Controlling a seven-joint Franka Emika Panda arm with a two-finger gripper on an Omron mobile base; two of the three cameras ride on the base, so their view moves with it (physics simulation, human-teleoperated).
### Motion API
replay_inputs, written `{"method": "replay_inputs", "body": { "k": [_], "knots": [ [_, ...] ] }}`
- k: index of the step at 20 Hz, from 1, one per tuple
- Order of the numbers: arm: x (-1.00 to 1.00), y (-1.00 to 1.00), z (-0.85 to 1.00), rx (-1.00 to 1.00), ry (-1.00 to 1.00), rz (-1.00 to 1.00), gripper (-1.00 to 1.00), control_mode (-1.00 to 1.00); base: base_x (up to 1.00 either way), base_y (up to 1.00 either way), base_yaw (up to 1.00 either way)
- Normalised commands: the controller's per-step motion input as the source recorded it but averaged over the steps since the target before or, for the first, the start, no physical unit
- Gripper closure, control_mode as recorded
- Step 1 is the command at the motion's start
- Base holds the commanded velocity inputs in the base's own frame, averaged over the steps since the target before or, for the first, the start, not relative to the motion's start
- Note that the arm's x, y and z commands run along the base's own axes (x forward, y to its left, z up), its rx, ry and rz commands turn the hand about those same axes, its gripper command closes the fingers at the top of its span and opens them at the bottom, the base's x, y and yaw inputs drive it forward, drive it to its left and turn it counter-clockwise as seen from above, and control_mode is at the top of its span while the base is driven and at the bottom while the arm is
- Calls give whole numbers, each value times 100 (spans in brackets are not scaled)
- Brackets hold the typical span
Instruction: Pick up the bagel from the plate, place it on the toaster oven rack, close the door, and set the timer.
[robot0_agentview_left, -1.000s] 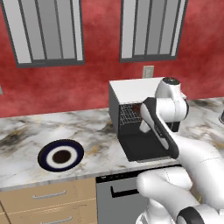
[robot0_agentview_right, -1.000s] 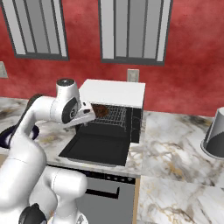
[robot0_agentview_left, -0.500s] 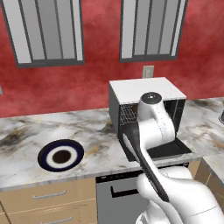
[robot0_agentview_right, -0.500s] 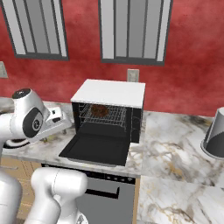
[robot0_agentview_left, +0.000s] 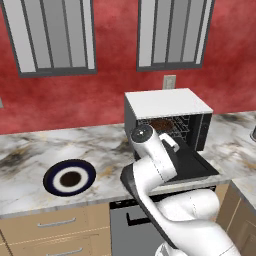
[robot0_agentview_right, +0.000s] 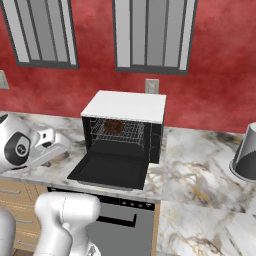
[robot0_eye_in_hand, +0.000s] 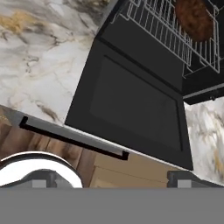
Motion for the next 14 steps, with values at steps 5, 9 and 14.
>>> {"method": "replay_inputs", "body": {
  "k": [5, 9, 14],
  "knots": [
    [33, 0, -30, -14, 0, -17, -100, -100, 0, 0, 0],
    [27, 0, -25, -10, 1, -13, -100, -100, 0, 0, 0],
    [12, 0, -24, -2, 6, -5, -100, -100, 0, 0, 0]
  ]
}}
